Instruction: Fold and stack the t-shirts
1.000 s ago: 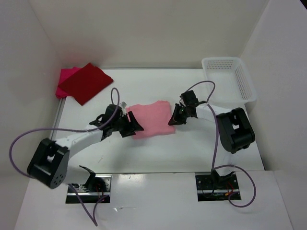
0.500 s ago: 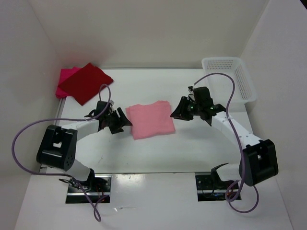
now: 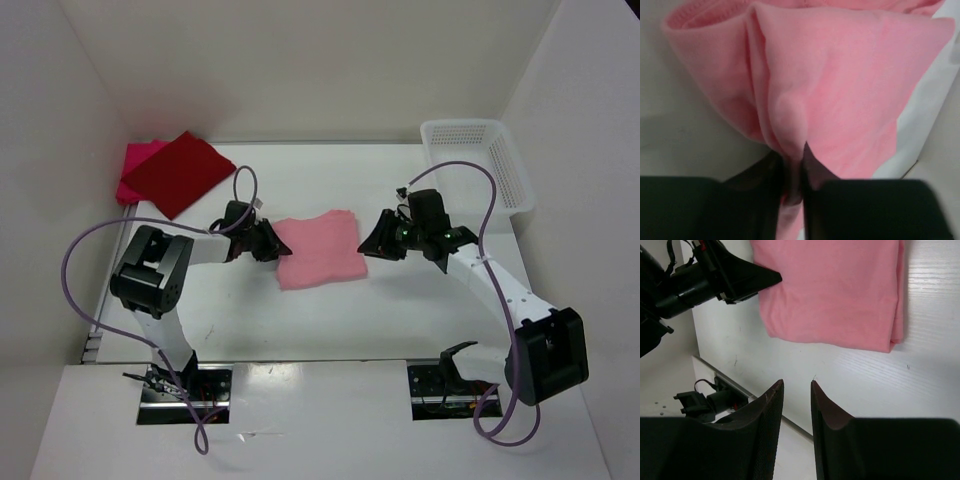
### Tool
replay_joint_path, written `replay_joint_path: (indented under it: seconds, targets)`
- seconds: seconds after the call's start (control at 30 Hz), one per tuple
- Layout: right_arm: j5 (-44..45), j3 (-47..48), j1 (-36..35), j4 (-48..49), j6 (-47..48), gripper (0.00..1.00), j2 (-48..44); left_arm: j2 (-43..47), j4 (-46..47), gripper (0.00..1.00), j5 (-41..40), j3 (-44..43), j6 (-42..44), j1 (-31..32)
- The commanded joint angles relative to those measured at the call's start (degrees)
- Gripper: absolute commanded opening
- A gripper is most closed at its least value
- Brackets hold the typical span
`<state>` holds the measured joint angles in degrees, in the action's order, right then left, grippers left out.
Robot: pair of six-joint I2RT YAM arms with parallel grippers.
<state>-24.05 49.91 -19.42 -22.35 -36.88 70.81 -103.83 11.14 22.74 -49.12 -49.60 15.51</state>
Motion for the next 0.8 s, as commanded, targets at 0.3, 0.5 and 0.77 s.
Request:
replay_joint_path:
  seconds: [0.3, 0.5, 0.77]
  targets:
    - [-1.4, 1.2, 2.4, 0.0, -0.2, 0.34, -1.4, -3.4, -9.3, 0.00, -2.0, -27.3, 1.5, 2.2]
    - [-2.0, 3.4, 4.4, -1.7, 1.8, 0.35, 0.6, -7.6, -13.8, 0.00, -0.6, -46.8, 2.9, -5.7]
    - [-4.2, 4.0, 4.9, -2.3, 3.4, 0.35, 3.6, -4.2, -10.4, 0.23, -1.7, -45.9, 1.7, -26.1]
